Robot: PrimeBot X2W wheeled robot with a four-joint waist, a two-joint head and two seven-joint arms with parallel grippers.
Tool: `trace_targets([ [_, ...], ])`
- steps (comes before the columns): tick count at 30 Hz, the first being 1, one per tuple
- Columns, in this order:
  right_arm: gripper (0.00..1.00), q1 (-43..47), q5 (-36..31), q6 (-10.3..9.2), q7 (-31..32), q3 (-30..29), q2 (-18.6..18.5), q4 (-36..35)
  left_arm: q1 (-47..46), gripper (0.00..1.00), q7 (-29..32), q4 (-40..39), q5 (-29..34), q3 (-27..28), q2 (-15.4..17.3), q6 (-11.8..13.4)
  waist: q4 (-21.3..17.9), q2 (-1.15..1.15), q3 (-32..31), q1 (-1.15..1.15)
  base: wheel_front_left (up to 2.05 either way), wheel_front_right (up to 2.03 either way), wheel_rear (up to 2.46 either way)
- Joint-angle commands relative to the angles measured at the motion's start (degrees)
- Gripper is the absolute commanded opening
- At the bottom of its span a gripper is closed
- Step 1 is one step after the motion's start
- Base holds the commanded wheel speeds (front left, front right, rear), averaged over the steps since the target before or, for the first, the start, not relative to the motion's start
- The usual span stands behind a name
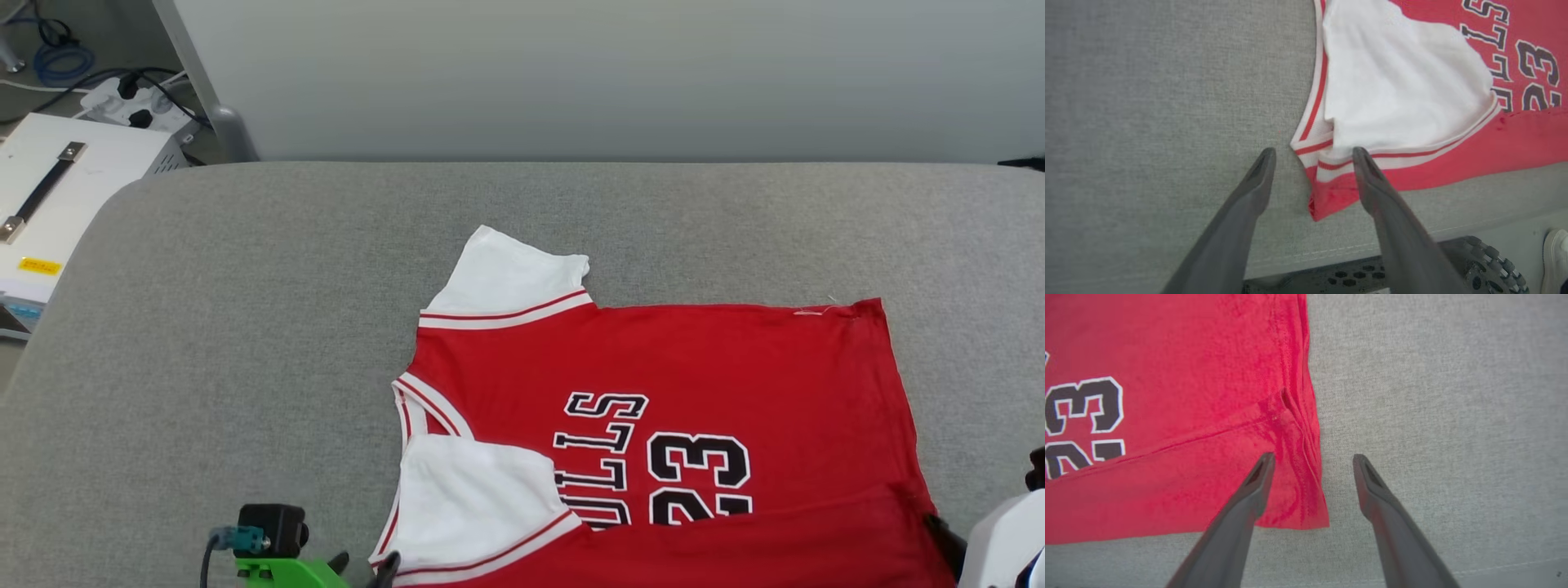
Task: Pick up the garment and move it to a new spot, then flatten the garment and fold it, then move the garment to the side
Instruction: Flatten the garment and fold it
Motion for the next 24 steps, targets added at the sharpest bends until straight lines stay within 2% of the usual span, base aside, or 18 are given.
trace_targets([
  [1,1.0,-0.5,0.4,-0.05,-1.7,0.4,-0.6,-0.8,-1.5,1.0,-1.9,0.1,1.2,0.8,-0.4,-0.4,0.4,0.0,-1.3,0.0,0.0,0.0,0.0],
  [8,1.0,-1.7,-0.1,-0.05,-15.3,1.4,-1.0,-7.1,-3.4,1.0,-16.7,-2.1,6.4,6.0,-2.5,0.2,0.8,0.0,-3.0,0.0,0.0,0.0,0.0],
  [10,1.0,-1.8,-0.7,-0.05,-19.5,1.7,-0.7,-8.4,-3.6,1.0,-19.0,-2.4,8.2,7.6,-3.3,0.4,0.8,0.0,-3.0,0.0,0.0,0.0,0.0],
  [14,1.0,-1.1,-0.9,-0.05,-27.3,3.5,0.3,-10.5,-3.4,1.0,-20.3,-4.6,13.5,11.7,-6.2,-0.8,0.8,0.0,-2.8,0.0,0.0,0.0,0.0],
  [15,1.0,-0.3,-1.8,-0.05,-32.5,4.3,1.2,-11.2,-1.6,1.0,-20.4,-7.4,19.8,17.3,-10.1,-2.0,0.8,0.0,-2.4,0.0,0.0,0.0,0.0],
  [17,1.0,0.3,-3.4,-0.05,-35.3,4.7,1.5,-11.1,0.2,1.0,-20.4,-8.8,22.8,21.0,-13.3,-3.5,0.7,0.0,-2.1,0.0,0.0,0.0,0.0],
  [24,1.0,0.3,-5.2,-0.05,-40.1,5.9,3.9,-10.0,4.2,1.0,-20.4,-8.0,31.0,28.2,-20.2,-9.6,-0.4,0.0,-0.5,0.0,0.0,0.0,0.0],
])
